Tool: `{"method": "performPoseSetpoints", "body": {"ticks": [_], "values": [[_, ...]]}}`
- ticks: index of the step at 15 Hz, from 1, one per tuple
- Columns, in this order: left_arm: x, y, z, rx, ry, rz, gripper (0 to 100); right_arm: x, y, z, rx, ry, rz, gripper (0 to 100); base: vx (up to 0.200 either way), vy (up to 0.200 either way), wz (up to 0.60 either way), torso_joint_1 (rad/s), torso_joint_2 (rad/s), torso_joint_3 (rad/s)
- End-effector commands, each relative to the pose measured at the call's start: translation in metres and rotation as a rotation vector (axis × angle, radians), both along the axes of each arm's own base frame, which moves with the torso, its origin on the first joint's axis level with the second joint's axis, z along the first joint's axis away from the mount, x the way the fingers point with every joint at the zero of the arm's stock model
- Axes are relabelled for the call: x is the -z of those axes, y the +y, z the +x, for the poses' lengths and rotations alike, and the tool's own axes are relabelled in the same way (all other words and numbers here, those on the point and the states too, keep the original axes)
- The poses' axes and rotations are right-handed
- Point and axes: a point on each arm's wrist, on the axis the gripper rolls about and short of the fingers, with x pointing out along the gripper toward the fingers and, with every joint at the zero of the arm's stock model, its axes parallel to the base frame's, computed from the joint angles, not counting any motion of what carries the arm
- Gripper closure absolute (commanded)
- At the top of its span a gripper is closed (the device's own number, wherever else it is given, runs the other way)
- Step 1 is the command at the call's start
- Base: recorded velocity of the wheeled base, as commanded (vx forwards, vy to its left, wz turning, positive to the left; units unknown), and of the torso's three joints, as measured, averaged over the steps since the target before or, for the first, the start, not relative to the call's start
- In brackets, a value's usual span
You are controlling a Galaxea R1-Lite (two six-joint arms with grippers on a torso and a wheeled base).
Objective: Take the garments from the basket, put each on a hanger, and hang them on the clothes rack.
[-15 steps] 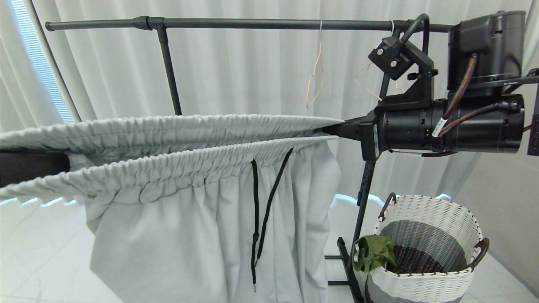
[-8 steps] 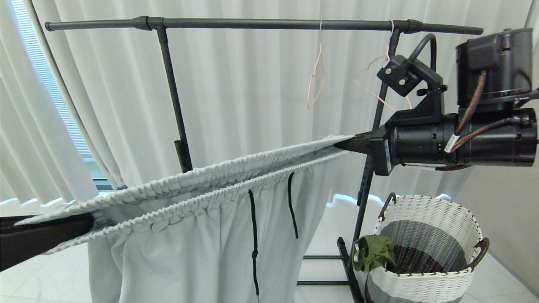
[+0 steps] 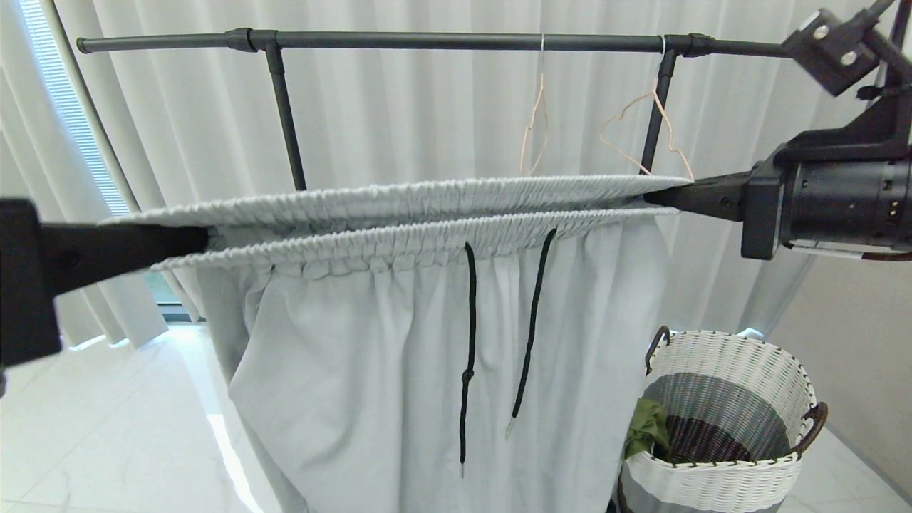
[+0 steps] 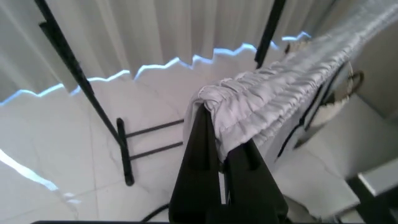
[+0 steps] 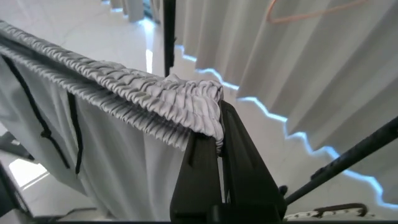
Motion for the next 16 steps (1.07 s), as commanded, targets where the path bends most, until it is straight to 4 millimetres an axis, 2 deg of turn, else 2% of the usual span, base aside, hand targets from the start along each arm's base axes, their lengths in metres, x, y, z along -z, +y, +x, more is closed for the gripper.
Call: {"method": "performPoseSetpoints", "body": {"ticks": [1, 2, 4, 6, 9, 10, 12, 14, 16], "values": [[-0.007, -0.018, 0.04, -0.05, 0.019, 0.043, 100, -0.014, -0.007, -0.007, 0.009, -0.045, 0.029, 100, 0.0, 0.0, 0.0, 0.0, 0.0, 0.0], [-0.01, -0.017, 0.05, -0.023, 0.017, 0.057, 100, -0.021, -0.008, -0.008, 0.009, -0.066, 0.041, 100, 0.0, 0.0, 0.0, 0.0, 0.0, 0.0], [-0.009, -0.018, 0.051, 0.036, 0.027, 0.068, 100, -0.026, -0.012, -0.014, 0.012, -0.072, 0.045, 100, 0.0, 0.0, 0.0, 0.0, 0.0, 0.0], [-0.002, -0.026, 0.049, 0.095, 0.038, 0.103, 100, -0.027, -0.032, -0.029, 0.055, -0.019, 0.009, 100, 0.0, 0.0, 0.0, 0.0, 0.0, 0.0], [-0.004, -0.038, 0.045, 0.196, -0.035, 0.17, 100, -0.027, -0.056, -0.067, 0.053, 0.057, -0.028, 100, 0.0, 0.0, 0.0, 0.0, 0.0, 0.0], [-0.003, -0.052, 0.053, 0.213, -0.054, 0.143, 100, -0.024, -0.067, -0.089, -0.031, 0.11, -0.036, 100, 0.0, 0.0, 0.0, 0.0, 0.0, 0.0], [-0.001, -0.067, 0.067, 0.21, -0.074, 0.123, 100, -0.019, -0.075, -0.112, -0.166, 0.178, -0.033, 100, 0.0, 0.0, 0.0, 0.0, 0.0, 0.0], [0.003, -0.073, 0.073, 0.211, -0.063, 0.127, 100, -0.016, -0.073, -0.13, -0.328, 0.214, -0.045, 100, 0.0, 0.0, 0.0, 0.0, 0.0, 0.0], [0.005, -0.075, 0.074, 0.205, -0.045, 0.105, 100, -0.014, -0.069, -0.134, -0.381, 0.221, -0.056, 100, 0.0, 0.0, 0.0, 0.0, 0.0, 0.0]]}}
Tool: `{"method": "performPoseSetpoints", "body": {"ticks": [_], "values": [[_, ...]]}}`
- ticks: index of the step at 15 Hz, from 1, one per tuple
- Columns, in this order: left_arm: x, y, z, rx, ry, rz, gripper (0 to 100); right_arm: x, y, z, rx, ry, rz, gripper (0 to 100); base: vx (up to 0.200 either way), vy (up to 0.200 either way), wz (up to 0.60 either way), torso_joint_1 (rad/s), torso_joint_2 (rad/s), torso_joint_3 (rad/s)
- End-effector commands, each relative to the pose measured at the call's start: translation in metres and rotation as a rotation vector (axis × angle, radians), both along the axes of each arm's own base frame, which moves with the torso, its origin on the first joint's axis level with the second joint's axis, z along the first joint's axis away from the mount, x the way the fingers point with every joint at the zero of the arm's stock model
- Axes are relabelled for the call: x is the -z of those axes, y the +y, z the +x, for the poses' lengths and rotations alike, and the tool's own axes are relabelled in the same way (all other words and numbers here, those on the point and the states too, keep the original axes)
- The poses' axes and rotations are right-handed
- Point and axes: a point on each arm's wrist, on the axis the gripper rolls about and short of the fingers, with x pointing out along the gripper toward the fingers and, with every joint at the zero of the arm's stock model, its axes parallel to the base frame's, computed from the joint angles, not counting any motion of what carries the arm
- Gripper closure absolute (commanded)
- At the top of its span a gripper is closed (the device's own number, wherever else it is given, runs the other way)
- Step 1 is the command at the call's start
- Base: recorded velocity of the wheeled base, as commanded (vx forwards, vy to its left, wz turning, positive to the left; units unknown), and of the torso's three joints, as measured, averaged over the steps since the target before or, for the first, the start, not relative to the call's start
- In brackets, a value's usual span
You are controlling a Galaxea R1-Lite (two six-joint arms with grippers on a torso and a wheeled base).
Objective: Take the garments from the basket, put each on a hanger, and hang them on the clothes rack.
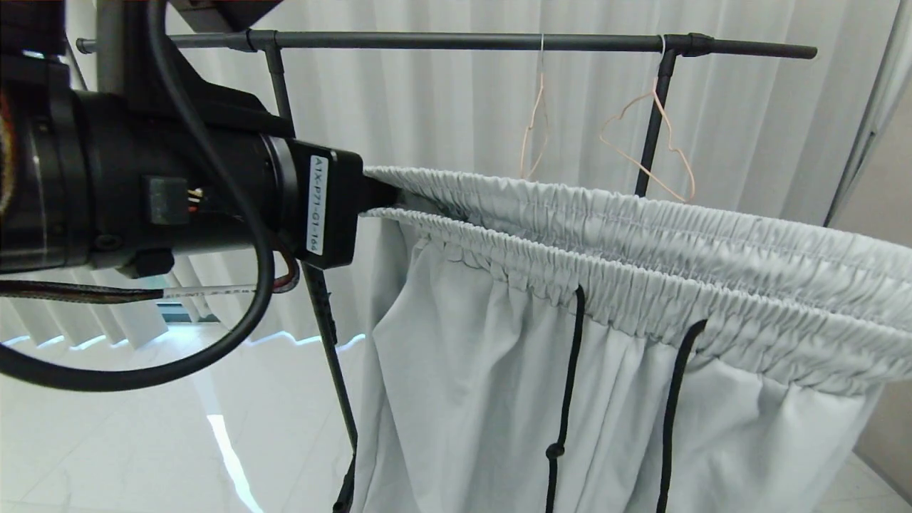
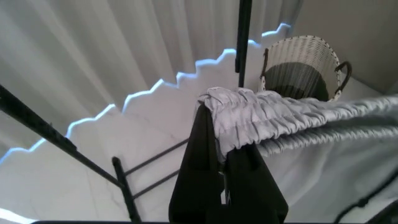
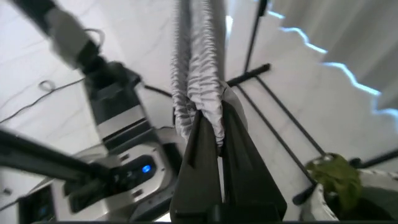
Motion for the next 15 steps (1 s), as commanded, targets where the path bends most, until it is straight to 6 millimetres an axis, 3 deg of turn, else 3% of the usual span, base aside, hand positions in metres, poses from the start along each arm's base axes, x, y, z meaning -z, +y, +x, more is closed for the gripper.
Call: {"method": "performPoseSetpoints", "body": {"ticks": [1, 5, 7, 8, 12, 15], "values": [[0.005, -0.006, 0.005, -0.004, 0.026, -0.003, 100, 0.0, -0.002, -0.011, -0.052, -0.01, 0.009, 100, 0.0, 0.0, 0.0, 0.0, 0.0, 0.0], [0.0, 0.003, -0.01, -0.006, 0.068, -0.04, 100, -0.001, 0.001, -0.002, 0.049, -0.039, -0.022, 100, 0.0, 0.0, 0.0, 0.0, 0.0, 0.0], [-0.006, 0.022, -0.034, 0.014, 0.126, 0.0, 100, -0.002, 0.013, 0.02, 0.184, -0.094, -0.042, 100, 0.0, 0.0, 0.0, 0.0, 0.0, 0.0], [-0.012, 0.033, -0.053, 0.066, 0.177, -0.018, 100, -0.003, 0.026, 0.04, 0.244, -0.135, -0.039, 100, 0.0, 0.0, 0.0, 0.0, 0.0, 0.0], [-0.024, 0.053, -0.102, 0.247, 0.347, -0.171, 100, -0.009, 0.063, 0.083, 0.269, -0.257, 0.068, 100, 0.0, 0.0, 0.0, 0.0, 0.0, 0.0], [-0.035, 0.055, -0.115, 0.31, 0.374, -0.25, 100, -0.017, 0.064, 0.084, 0.27, -0.29, 0.102, 100, 0.0, 0.0, 0.0, 0.0, 0.0, 0.0]]}}
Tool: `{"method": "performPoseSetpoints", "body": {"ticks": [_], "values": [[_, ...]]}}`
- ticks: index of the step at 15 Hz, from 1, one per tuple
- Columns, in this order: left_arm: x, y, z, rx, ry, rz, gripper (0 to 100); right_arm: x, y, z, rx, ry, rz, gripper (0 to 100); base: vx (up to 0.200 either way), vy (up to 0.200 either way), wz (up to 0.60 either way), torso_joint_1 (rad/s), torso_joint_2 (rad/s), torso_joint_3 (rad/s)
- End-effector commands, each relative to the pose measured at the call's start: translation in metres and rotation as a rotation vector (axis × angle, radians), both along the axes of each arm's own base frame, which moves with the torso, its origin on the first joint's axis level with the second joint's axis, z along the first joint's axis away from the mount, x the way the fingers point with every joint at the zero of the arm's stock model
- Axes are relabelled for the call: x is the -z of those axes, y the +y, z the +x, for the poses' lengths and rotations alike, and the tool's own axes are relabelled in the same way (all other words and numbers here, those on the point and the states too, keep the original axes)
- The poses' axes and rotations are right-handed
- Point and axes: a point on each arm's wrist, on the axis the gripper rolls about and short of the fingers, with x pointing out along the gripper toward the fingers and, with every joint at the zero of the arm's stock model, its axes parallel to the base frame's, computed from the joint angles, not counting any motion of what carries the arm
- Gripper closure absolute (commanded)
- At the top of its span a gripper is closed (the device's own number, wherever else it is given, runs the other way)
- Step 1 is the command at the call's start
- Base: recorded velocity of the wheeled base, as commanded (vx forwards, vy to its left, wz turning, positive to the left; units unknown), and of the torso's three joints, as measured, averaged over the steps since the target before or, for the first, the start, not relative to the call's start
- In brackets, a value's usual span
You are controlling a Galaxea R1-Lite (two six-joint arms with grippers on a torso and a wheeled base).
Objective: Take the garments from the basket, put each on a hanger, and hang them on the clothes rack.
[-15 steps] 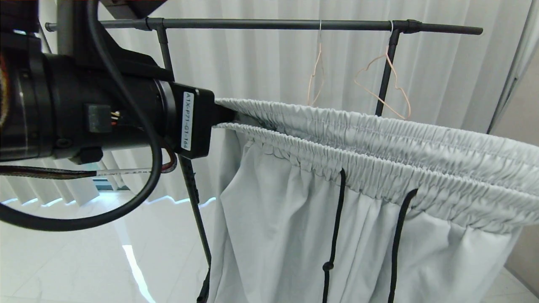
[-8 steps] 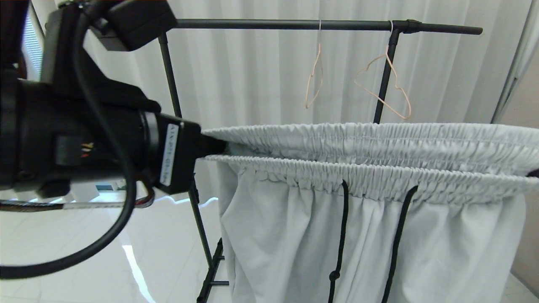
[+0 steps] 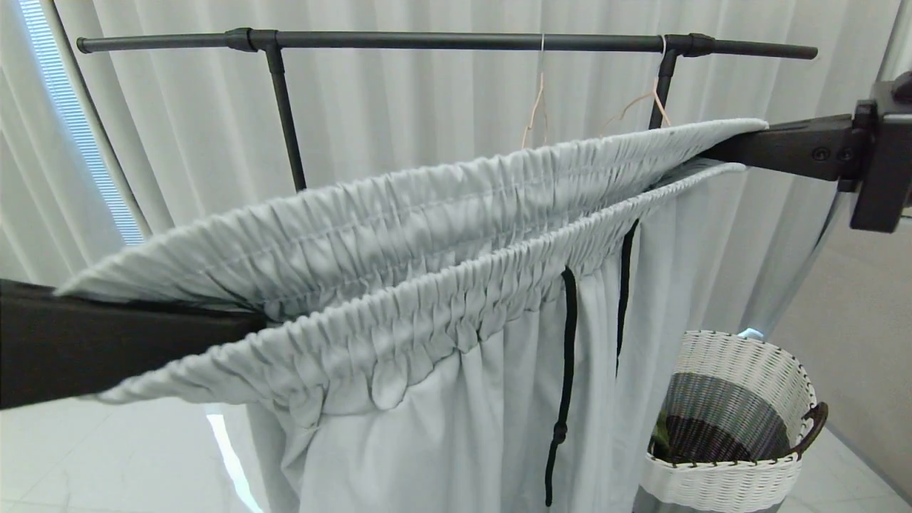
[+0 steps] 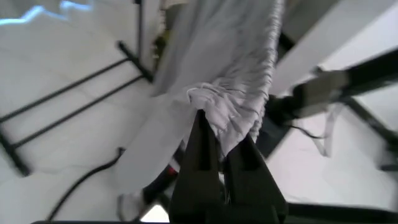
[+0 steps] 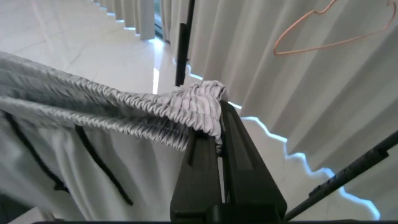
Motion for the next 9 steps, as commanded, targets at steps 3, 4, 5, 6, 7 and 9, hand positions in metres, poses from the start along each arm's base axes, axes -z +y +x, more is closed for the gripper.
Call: {"method": "performPoseSetpoints", "body": {"ticks": [3, 4, 5, 6, 7, 9], "values": [[-0.011, 0.007, -0.008, 0.032, -0.022, -0.052, 100, -0.001, -0.003, 0.007, 0.036, 0.004, -0.005, 100, 0.0, 0.0, 0.0, 0.0, 0.0, 0.0], [-0.011, 0.008, -0.008, 0.03, -0.026, -0.05, 100, -0.001, -0.005, 0.005, 0.038, 0.011, -0.01, 100, 0.0, 0.0, 0.0, 0.0, 0.0, 0.0], [-0.011, 0.007, -0.007, 0.021, -0.049, -0.037, 100, -0.002, -0.007, 0.003, 0.042, 0.01, -0.01, 100, 0.0, 0.0, 0.0, 0.0, 0.0, 0.0], [-0.011, 0.005, -0.004, -0.004, -0.096, 0.0, 100, -0.003, -0.012, 0.001, 0.073, 0.01, -0.012, 100, 0.0, 0.0, 0.0, 0.0, 0.0, 0.0], [-0.01, 0.003, 0.005, -0.077, -0.148, 0.053, 100, -0.005, -0.019, 0.001, 0.122, 0.014, -0.019, 100, 0.0, 0.0, 0.0, 0.0, 0.0, 0.0], [-0.022, 0.0, 0.039, -0.267, -0.211, 0.104, 100, -0.012, -0.035, -0.012, 0.161, 0.038, -0.032, 100, 0.0, 0.0, 0.0, 0.0, 0.0, 0.0]]}}
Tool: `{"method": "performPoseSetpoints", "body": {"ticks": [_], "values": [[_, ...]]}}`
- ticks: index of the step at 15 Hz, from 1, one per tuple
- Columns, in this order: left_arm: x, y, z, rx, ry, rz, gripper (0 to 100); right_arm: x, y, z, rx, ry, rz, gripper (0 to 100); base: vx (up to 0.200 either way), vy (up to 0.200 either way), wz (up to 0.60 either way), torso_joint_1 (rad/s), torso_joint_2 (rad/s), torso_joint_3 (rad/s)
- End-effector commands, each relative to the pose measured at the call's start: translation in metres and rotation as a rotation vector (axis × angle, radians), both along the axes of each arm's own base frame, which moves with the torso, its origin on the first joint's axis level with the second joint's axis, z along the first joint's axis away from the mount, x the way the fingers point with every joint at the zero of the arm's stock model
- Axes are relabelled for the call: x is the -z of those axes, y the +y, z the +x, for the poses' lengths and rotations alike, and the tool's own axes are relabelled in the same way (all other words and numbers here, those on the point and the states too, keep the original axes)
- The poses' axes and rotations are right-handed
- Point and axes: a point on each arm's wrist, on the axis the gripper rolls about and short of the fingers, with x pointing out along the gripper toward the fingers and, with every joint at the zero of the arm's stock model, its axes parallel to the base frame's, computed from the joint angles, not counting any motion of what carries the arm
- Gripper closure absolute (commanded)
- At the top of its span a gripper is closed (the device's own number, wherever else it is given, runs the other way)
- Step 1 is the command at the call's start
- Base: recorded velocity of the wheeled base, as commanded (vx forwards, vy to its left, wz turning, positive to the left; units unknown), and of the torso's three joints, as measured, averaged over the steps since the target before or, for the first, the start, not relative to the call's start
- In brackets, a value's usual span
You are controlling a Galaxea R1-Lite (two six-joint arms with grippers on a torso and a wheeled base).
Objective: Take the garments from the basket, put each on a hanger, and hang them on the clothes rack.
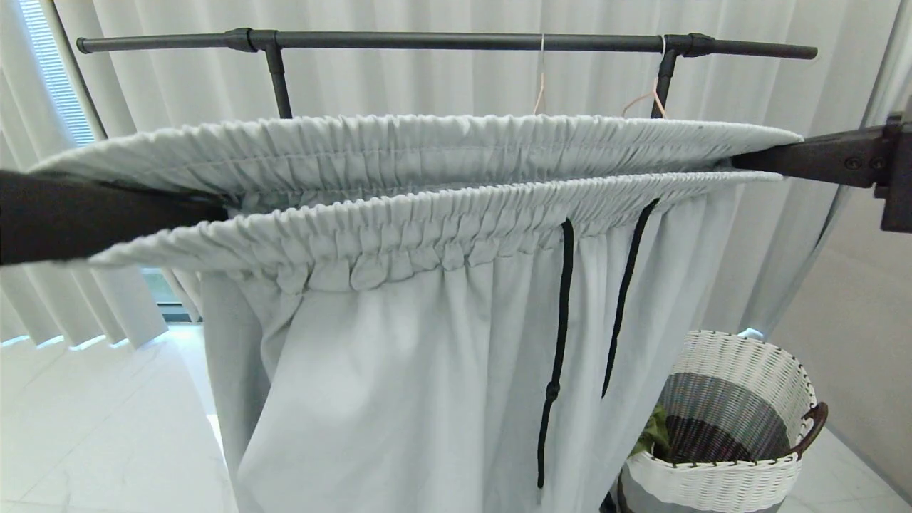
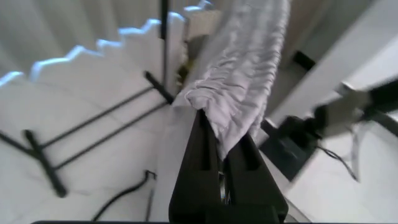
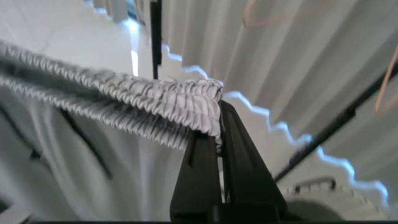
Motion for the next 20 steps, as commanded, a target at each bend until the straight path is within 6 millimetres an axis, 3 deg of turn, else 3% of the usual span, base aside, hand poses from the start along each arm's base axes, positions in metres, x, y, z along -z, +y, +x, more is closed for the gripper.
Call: {"method": "performPoseSetpoints", "body": {"ticks": [1, 3, 5, 10, 16, 20], "values": [[-0.016, -0.01, 0.046, -0.213, -0.054, 0.029, 100, -0.012, -0.019, -0.021, 0.028, -0.011, 0.009, 100, 0.0, 0.0, 0.0, 0.0, 0.0, 0.0], [-0.018, -0.016, 0.064, -0.259, -0.069, 0.055, 100, -0.008, -0.032, -0.041, 0.026, 0.022, -0.011, 100, 0.0, 0.0, 0.0, 0.0, 0.0, 0.0], [-0.004, -0.026, 0.069, -0.241, -0.032, 0.107, 100, 0.007, -0.04, -0.054, 0.025, 0.054, -0.034, 100, 0.0, 0.0, 0.0, 0.0, 0.0, 0.0], [-0.005, -0.037, 0.057, -0.153, -0.04, 0.095, 100, -0.003, -0.034, -0.053, -0.014, 0.013, -0.009, 100, 0.0, 0.0, 0.0, 0.0, 0.0, 0.0], [-0.005, -0.042, 0.049, -0.107, -0.044, 0.096, 100, 0.002, -0.034, -0.06, -0.047, 0.016, -0.015, 100, 0.0, 0.0, 0.0, 0.0, 0.0, 0.0], [0.006, -0.048, 0.048, -0.131, -0.042, 0.148, 100, 0.011, -0.027, -0.069, -0.147, 0.025, -0.036, 100, 0.0, 0.0, 0.0, 0.0, 0.0, 0.0]]}}
